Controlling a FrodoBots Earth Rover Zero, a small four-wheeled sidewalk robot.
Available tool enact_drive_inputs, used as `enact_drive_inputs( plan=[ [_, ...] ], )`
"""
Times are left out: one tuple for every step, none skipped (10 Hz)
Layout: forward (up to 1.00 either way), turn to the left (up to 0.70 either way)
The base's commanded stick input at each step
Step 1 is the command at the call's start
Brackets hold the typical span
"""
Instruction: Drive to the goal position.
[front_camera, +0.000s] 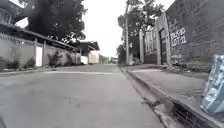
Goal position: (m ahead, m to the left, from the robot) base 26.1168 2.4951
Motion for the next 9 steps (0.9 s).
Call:
enact_drive_inputs(
  plan=[
    [1.00, 0.00],
    [1.00, 0.00],
    [1.00, 0.00],
    [1.00, 0.00],
    [1.00, 0.00],
    [1.00, -0.33],
    [1.00, -0.40],
    [1.00, -0.39],
    [1.00, 0.00]
  ],
)
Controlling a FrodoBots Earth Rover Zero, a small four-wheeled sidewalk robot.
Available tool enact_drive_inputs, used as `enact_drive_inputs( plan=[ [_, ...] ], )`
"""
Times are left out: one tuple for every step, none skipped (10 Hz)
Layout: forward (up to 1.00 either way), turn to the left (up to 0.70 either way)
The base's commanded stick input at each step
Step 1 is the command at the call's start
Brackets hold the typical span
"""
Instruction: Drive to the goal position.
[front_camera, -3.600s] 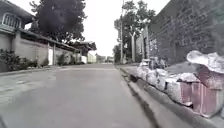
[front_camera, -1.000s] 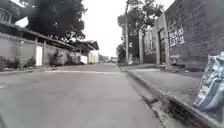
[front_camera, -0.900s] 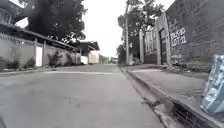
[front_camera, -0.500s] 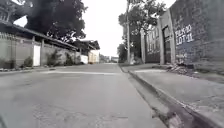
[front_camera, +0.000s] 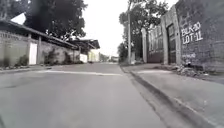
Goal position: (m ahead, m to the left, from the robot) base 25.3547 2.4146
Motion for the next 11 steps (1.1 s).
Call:
enact_drive_inputs(
  plan=[
    [1.00, 0.00],
    [1.00, 0.00],
    [1.00, 0.00],
    [1.00, 0.00],
    [1.00, 0.00],
    [1.00, 0.00],
    [1.00, 0.00],
    [1.00, 0.03],
    [1.00, 0.01],
    [1.00, 0.03],
    [1.00, 0.02]
  ],
)
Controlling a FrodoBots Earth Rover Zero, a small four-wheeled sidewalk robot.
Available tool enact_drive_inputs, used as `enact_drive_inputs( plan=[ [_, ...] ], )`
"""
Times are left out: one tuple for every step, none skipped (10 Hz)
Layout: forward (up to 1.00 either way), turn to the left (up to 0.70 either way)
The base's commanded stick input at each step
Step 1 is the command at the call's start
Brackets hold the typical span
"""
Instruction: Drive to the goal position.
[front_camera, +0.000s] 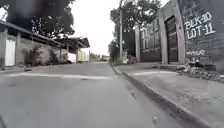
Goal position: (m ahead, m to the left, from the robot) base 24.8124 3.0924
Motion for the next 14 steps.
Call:
enact_drive_inputs(
  plan=[
    [1.00, 0.00],
    [1.00, 0.00],
    [1.00, 0.00],
    [1.00, 0.00],
    [1.00, 0.07],
    [1.00, 0.25],
    [1.00, 0.40],
    [1.00, 0.03],
    [1.00, 0.00],
    [1.00, 0.00],
    [1.00, 0.00],
    [1.00, 0.00],
    [1.00, 0.00],
    [1.00, 0.00]
  ],
)
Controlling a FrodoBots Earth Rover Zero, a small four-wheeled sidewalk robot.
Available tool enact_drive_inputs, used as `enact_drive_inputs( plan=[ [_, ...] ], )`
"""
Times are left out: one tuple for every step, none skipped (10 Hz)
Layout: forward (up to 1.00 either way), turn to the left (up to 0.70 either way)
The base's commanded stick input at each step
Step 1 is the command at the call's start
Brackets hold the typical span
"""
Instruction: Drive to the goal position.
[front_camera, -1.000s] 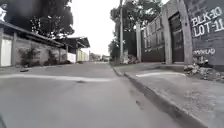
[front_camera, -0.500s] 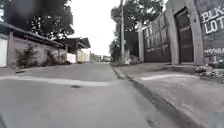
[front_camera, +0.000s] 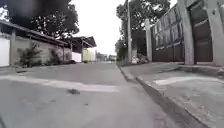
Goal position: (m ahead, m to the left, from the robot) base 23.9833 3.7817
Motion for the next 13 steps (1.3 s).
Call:
enact_drive_inputs(
  plan=[
    [1.00, 0.00],
    [1.00, 0.00],
    [1.00, 0.00],
    [1.00, 0.00],
    [1.00, 0.00],
    [1.00, 0.00],
    [1.00, 0.00],
    [1.00, 0.00],
    [1.00, 0.00],
    [1.00, 0.00],
    [1.00, 0.00],
    [1.00, 0.02],
    [1.00, 0.03]
  ],
)
